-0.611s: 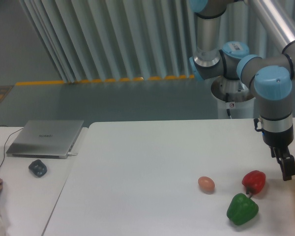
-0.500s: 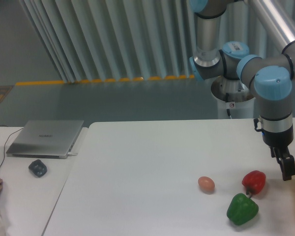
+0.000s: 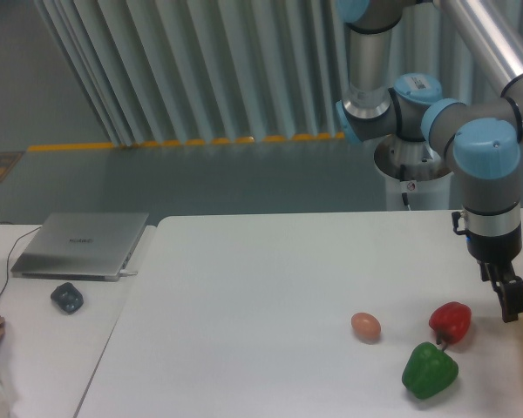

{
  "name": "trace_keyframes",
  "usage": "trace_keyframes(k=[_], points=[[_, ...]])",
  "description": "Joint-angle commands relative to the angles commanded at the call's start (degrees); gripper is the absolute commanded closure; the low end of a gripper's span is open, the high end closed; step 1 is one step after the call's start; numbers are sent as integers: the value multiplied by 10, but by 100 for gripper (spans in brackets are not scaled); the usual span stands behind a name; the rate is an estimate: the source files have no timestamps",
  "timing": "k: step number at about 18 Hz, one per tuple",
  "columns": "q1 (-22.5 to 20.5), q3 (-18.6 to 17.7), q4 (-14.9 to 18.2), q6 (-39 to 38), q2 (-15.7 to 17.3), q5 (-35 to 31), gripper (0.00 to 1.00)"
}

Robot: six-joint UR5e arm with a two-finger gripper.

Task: Place the triangular bread on the table
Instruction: 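Raise the gripper and move it toward the yellow tray beside the table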

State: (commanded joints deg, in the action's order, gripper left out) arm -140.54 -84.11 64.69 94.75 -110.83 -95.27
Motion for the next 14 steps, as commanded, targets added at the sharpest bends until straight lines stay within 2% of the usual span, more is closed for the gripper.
trace_keyframes(k=[4, 11, 14], points=[[-21, 12, -6, 5, -17, 0, 0], [-47, 25, -69, -2, -48, -1, 0], [-64, 32, -73, -4, -57, -1, 0]])
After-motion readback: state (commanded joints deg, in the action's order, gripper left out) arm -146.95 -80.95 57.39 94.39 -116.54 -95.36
